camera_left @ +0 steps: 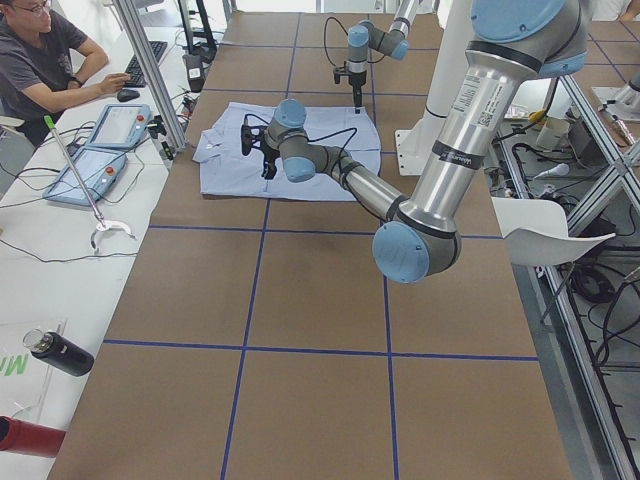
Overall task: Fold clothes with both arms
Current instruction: 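Move the right gripper toward its nearest hem corner while the left moves toward the collar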
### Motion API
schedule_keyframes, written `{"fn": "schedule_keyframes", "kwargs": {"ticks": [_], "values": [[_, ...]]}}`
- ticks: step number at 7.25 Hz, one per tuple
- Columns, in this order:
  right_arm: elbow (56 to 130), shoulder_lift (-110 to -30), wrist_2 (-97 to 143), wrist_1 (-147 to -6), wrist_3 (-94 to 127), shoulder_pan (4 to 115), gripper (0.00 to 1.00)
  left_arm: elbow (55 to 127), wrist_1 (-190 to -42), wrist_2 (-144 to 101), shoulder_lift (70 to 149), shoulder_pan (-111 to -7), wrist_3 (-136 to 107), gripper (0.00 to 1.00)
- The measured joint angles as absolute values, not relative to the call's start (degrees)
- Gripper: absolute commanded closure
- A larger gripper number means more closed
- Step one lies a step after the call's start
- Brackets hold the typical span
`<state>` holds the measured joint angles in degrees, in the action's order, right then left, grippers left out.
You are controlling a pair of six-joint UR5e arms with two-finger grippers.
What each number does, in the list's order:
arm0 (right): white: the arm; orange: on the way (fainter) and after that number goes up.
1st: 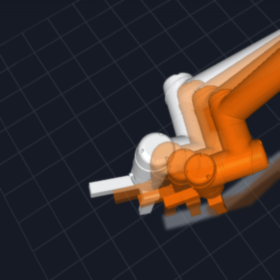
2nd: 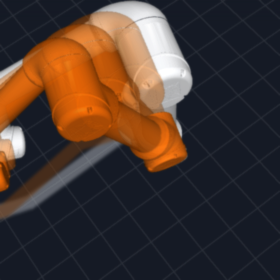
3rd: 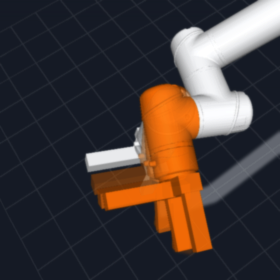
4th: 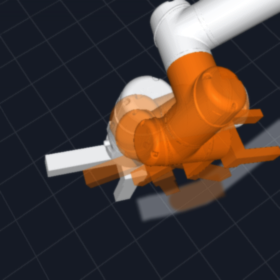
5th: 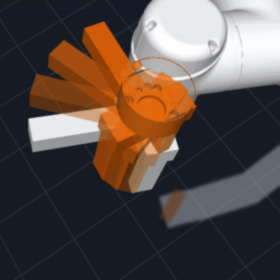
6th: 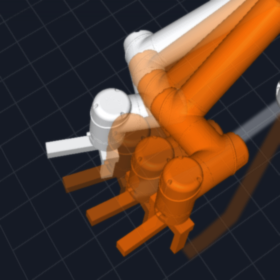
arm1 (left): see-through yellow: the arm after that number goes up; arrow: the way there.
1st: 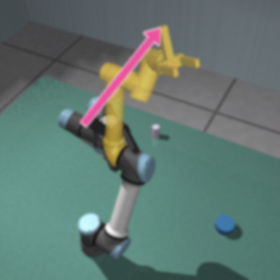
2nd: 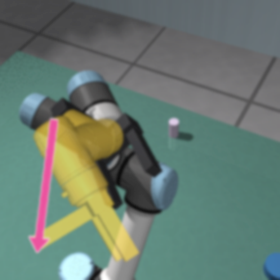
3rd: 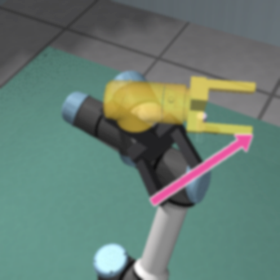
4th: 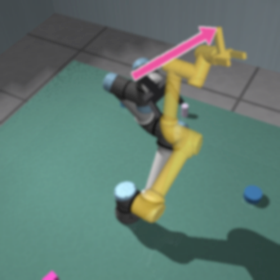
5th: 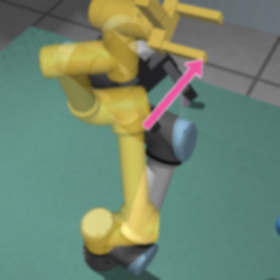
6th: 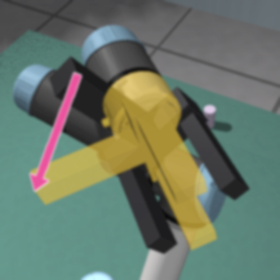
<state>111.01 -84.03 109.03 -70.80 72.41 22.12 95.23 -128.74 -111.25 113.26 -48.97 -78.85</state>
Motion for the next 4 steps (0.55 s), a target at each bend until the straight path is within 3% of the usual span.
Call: {"fn": "schedule_keyframes", "kwargs": {"ticks": [4], "values": [[110.86, -84.02, 109.49, -70.96, 72.59, 21.98, 0.17, 95.1, -128.76, -111.19, 113.29, -48.96, -78.84, 0.02]]}}
